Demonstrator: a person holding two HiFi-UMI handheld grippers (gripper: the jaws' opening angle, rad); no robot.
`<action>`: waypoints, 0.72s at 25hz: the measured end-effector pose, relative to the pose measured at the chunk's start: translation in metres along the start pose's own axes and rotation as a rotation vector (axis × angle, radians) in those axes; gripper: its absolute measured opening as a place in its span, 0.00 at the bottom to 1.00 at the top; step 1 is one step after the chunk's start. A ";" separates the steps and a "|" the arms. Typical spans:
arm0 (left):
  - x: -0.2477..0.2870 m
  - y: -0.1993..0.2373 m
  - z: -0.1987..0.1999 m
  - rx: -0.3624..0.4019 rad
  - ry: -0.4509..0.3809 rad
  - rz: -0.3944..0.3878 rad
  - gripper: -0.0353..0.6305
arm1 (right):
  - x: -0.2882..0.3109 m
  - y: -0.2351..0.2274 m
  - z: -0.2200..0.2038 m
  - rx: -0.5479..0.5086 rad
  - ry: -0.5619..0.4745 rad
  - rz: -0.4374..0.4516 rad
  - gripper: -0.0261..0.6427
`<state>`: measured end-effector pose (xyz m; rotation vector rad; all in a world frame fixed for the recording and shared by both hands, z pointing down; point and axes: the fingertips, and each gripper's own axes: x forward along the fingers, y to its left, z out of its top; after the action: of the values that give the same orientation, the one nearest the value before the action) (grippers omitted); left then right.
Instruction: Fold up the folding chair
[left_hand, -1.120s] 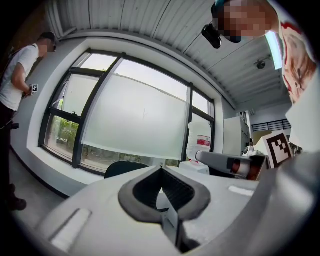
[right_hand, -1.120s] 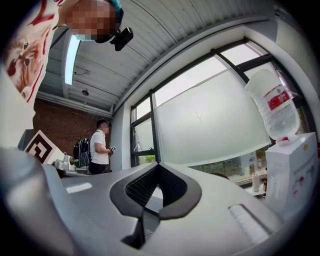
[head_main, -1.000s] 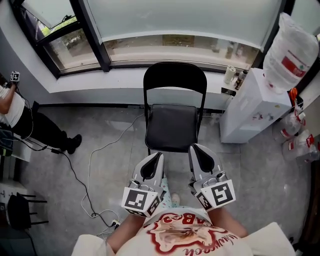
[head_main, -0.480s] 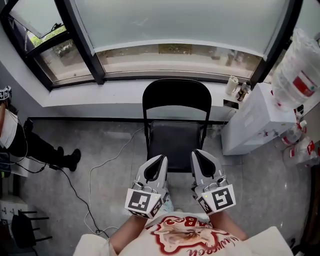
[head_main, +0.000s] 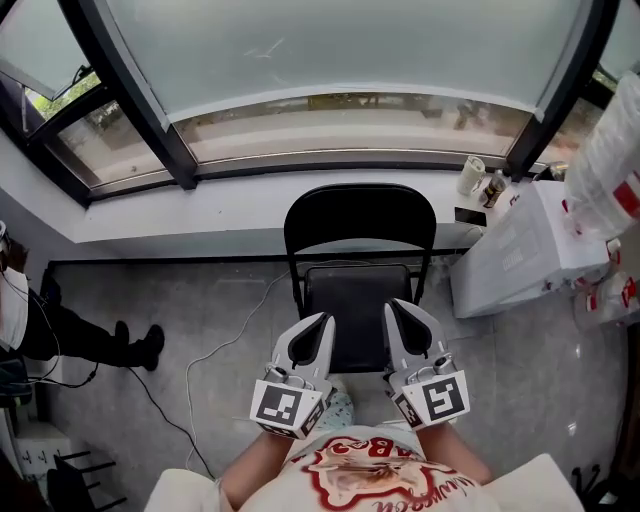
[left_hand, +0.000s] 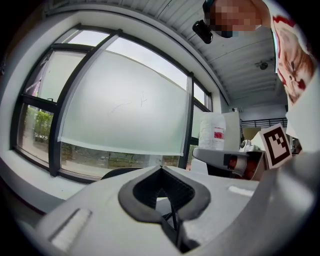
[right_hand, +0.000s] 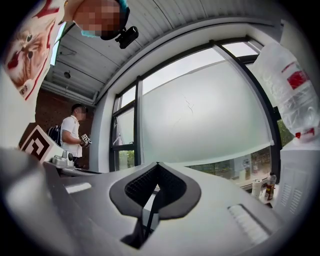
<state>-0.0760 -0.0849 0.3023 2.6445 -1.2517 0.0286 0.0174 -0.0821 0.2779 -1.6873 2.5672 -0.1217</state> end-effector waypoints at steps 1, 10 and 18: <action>0.006 0.004 -0.001 -0.003 0.005 -0.005 0.05 | 0.005 -0.005 -0.005 0.000 0.010 -0.014 0.07; 0.041 0.017 -0.020 -0.032 0.052 0.000 0.05 | 0.027 -0.028 -0.028 0.031 0.065 -0.041 0.07; 0.055 0.018 -0.058 -0.068 0.088 0.018 0.05 | 0.035 -0.033 -0.063 0.028 0.132 0.005 0.07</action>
<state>-0.0502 -0.1263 0.3685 2.5454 -1.2266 0.1028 0.0275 -0.1260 0.3435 -1.7173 2.6486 -0.2763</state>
